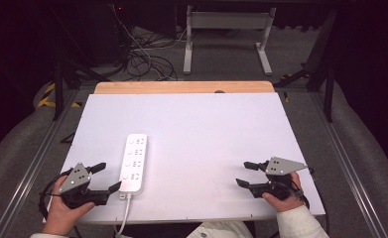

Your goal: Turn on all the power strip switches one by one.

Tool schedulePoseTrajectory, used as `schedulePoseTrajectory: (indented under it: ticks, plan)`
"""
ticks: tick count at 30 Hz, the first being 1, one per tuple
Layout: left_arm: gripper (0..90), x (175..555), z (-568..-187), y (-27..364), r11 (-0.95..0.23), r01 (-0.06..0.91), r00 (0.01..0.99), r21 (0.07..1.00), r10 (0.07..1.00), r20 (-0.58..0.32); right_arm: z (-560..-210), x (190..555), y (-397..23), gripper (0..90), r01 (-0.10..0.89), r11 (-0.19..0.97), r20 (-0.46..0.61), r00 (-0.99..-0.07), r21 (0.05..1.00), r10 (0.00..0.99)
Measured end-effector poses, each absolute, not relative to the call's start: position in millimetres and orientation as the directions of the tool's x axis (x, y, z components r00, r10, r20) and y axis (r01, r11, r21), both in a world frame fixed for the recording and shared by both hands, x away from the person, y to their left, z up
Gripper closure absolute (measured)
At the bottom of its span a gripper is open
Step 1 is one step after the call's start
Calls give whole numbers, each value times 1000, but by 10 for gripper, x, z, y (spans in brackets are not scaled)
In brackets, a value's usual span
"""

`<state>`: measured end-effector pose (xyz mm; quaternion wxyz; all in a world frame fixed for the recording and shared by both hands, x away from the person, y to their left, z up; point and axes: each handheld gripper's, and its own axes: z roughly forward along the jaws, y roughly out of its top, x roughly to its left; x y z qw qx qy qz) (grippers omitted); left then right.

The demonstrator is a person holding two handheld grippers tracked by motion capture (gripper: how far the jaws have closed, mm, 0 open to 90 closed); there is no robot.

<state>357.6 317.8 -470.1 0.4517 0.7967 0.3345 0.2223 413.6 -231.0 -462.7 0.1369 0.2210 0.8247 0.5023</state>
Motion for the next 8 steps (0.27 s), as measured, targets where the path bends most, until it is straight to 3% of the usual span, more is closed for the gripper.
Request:
schedulePoseTrajectory:
  ticks: [8]
  plan:
    - [166, 3540, -4699, 3150, -324, 354, 659, 877, 752, 12, -4630, 4145, -2311, 350, 232, 393, 2, -863, 890, 505]
